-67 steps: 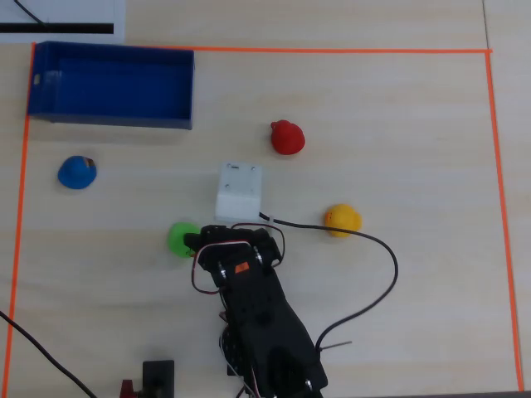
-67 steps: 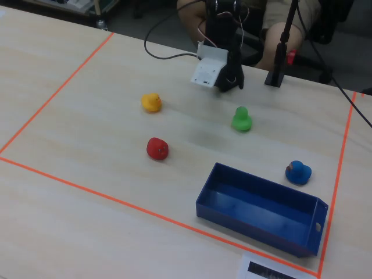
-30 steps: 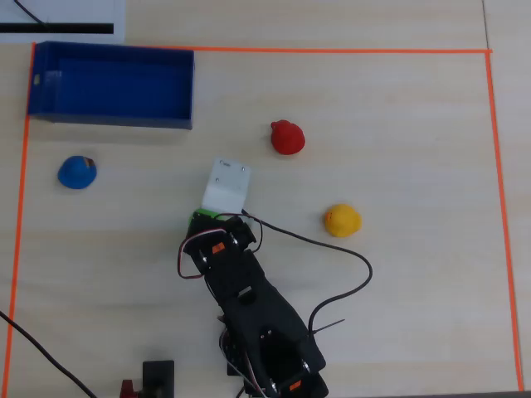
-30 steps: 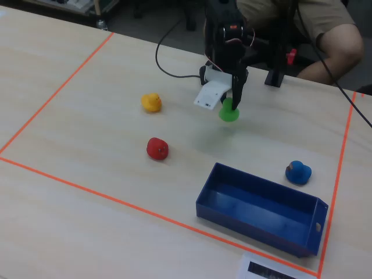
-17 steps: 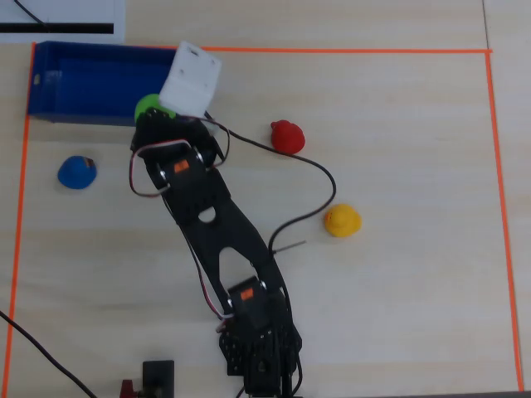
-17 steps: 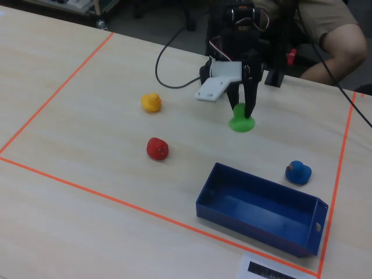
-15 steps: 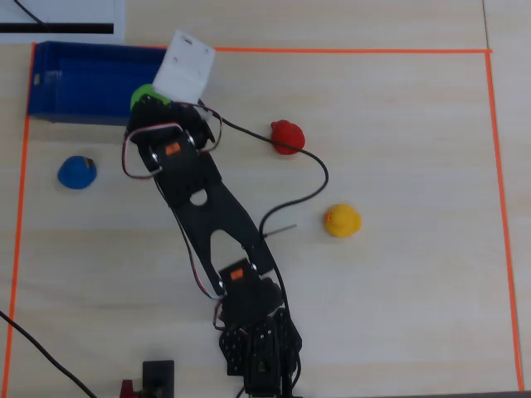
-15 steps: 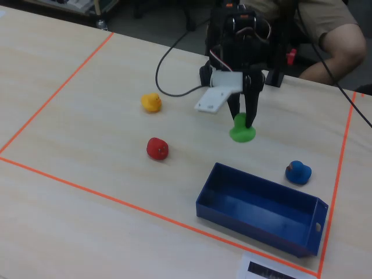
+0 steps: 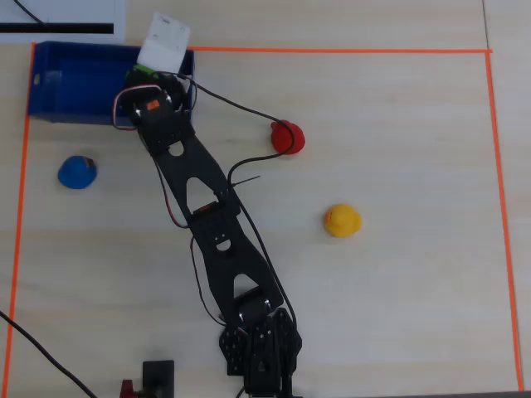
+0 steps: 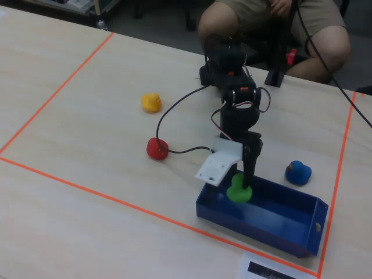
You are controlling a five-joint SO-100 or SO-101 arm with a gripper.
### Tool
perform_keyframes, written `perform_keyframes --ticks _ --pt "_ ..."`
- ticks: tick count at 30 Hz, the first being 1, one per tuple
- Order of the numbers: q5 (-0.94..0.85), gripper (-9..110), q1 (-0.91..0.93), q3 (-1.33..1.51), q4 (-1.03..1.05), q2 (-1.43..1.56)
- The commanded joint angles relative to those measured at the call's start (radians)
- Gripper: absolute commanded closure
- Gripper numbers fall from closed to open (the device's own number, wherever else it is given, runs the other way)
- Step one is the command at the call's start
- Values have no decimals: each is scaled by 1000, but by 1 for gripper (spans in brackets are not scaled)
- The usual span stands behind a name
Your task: Grasp green duck and put it into box.
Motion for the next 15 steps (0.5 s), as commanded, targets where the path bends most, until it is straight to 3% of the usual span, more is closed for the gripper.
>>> perform_keyframes --ticks 1,5,6,10,15 --pt "-64 100 38 -94 -17 -20" --pt "-140 71 48 -92 100 -51" --pt "-143 69 52 -92 129 -32" --pt "-114 78 95 -34 138 207" --pt "-120 99 146 316 75 785"
